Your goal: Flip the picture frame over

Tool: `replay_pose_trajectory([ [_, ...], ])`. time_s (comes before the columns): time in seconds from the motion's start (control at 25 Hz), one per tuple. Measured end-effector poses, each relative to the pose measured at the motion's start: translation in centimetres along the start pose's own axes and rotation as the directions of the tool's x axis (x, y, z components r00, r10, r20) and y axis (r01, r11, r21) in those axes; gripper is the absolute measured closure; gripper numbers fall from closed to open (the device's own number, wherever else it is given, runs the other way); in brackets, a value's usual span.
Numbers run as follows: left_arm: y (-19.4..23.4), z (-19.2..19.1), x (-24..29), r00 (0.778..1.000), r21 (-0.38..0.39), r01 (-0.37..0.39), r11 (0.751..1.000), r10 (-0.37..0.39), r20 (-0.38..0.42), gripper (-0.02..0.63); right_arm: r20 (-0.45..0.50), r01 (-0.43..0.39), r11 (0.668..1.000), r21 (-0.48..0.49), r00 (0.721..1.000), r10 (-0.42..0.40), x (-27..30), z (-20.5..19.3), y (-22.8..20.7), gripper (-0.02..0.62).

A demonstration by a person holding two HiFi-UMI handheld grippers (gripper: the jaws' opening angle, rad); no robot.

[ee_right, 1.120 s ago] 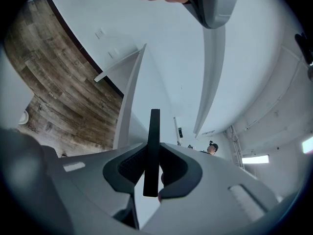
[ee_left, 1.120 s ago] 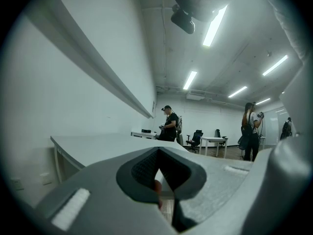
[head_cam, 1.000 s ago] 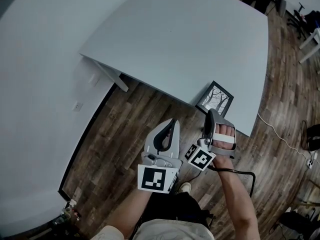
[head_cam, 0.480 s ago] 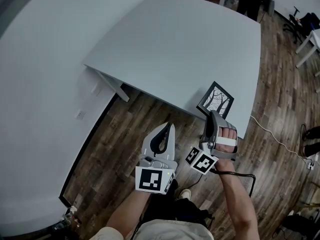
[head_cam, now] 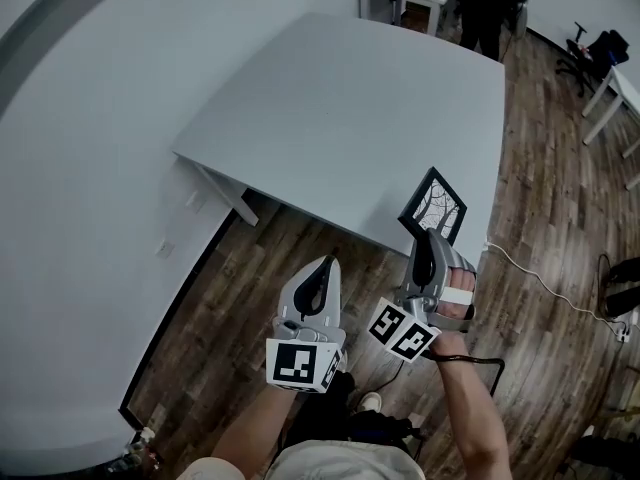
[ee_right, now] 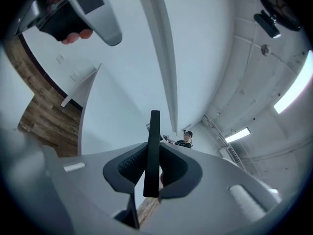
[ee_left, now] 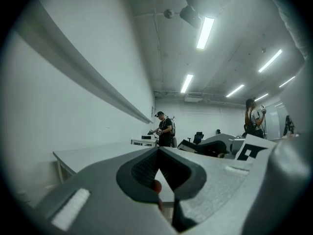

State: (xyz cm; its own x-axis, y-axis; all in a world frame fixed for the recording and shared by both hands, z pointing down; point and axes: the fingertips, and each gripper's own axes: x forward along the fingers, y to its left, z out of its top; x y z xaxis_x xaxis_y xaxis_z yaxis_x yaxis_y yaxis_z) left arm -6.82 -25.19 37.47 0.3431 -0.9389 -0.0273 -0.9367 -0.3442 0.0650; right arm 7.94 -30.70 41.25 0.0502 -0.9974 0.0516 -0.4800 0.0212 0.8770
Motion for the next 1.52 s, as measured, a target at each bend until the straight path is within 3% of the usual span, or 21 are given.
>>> replay_pose_trajectory([
  [0.44, -0.2, 0.9, -0.6, 1.0, -0.007, 0.008, 1.0, -0.008, 0.001, 0.606, 0.031, 0.046, 0.974, 0.221, 0.998, -0.054, -1.9, 2.0, -4.5, 0.505],
  [0.64, -0.4, 0.7, -1.0, 1.0, -0.007, 0.009, 1.0, -0.009, 0.005, 0.606, 0.038, 0.047, 0.921, 0.386, 0.997, -0.067, -3.2, 2.3, -7.1, 0.505],
  [0.8, -0.7, 0.6, -1.0, 1.0, -0.001, 0.011, 1.0, -0.011, 0.002, 0.606, 0.039, 0.047, 0.885, 0.464, 0.997, -0.073, -3.5, 2.3, -8.1, 0.505],
  [0.92, -0.6, 0.3, -0.8, 1.0, -0.005, 0.007, 1.0, -0.007, -0.009, 0.606, 0.044, 0.02, 0.842, 0.539, 0.998, -0.051, -3.4, 2.1, -8.4, 0.505],
  [1.12, -0.4, -0.1, -1.0, 1.0, -0.008, 0.006, 1.0, -0.006, -0.013, 0.606, 0.061, -0.013, 0.737, 0.676, 0.997, -0.038, -3.1, 1.6, -9.2, 0.505],
  [1.36, -0.4, -0.4, -1.0, 1.0, -0.009, 0.007, 1.0, -0.007, -0.017, 0.606, 0.045, -0.014, 0.683, 0.73, 0.999, -0.028, -3.0, 0.5, -9.2, 0.505],
  [1.52, -0.3, -0.5, -1.0, 1.0, -0.013, 0.005, 1.0, -0.006, -0.023, 0.606, 0.096, -0.065, 0.594, 0.802, 0.995, -0.021, -3.0, 0.3, -9.0, 0.505],
])
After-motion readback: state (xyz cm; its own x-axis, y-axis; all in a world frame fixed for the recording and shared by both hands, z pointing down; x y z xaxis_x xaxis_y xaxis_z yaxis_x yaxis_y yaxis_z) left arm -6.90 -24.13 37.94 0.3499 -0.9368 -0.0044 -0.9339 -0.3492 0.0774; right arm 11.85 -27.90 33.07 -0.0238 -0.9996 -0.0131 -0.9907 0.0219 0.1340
